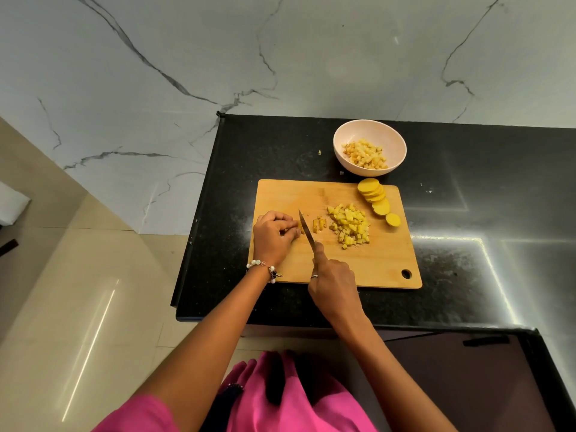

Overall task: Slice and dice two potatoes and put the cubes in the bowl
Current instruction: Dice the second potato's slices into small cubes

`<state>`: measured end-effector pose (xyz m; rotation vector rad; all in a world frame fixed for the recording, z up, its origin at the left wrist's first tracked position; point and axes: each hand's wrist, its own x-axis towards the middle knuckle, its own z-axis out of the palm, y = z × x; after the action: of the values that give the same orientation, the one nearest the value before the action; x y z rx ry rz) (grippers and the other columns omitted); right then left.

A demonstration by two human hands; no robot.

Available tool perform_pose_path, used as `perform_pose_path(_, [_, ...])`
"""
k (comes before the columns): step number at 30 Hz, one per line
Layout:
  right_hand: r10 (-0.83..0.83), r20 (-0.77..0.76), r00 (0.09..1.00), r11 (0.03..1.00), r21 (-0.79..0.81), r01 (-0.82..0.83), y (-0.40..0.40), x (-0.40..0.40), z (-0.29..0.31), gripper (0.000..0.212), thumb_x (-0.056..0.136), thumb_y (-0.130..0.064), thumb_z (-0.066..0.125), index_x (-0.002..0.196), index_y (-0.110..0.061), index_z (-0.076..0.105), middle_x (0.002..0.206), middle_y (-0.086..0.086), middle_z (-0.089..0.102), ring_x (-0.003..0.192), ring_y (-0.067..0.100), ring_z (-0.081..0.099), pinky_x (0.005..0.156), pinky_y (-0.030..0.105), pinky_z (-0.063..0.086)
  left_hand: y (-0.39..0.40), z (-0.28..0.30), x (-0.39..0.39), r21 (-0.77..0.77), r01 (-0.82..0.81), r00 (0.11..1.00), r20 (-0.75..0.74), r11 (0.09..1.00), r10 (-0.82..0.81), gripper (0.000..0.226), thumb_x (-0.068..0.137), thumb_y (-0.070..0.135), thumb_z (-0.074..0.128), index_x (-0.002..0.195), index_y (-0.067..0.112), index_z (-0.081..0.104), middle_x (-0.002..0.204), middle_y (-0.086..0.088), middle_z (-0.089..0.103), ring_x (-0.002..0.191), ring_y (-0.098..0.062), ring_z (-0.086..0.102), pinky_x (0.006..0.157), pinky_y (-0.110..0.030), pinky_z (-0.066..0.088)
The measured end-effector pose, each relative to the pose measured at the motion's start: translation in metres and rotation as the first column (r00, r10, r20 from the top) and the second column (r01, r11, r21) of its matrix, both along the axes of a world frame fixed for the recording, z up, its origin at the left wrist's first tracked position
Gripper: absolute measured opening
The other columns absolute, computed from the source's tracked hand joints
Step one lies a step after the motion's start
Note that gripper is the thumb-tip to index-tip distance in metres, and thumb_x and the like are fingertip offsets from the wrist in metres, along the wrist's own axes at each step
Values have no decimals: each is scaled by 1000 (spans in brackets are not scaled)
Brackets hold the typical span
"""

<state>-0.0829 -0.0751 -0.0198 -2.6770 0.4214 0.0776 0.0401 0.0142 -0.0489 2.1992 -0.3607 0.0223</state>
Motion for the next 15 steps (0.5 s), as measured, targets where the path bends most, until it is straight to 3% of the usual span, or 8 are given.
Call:
perform_pose_path(10, [23,-67,997,988,-151,-33,12,1,5,62,94,-7,31,151,-7,6,101,17,58,82,33,56,62,35,31,-4,-2,1,-13,-28,1000,-12,1000,28,17,72,15,79,88,10,76,90,-2,67,92,-21,57,80,-34,47])
perform_pose_path(15, [10,-60,998,990,-141,-19,15,17,1,59,96,-9,32,150,-5,8,103,19,58,84,36,57,64,35,33,-5,-3,1,-8,-42,999,1,999,42,14,72,16,78,85,9,76,90,-5,67,92,-22,56,79,-33,45])
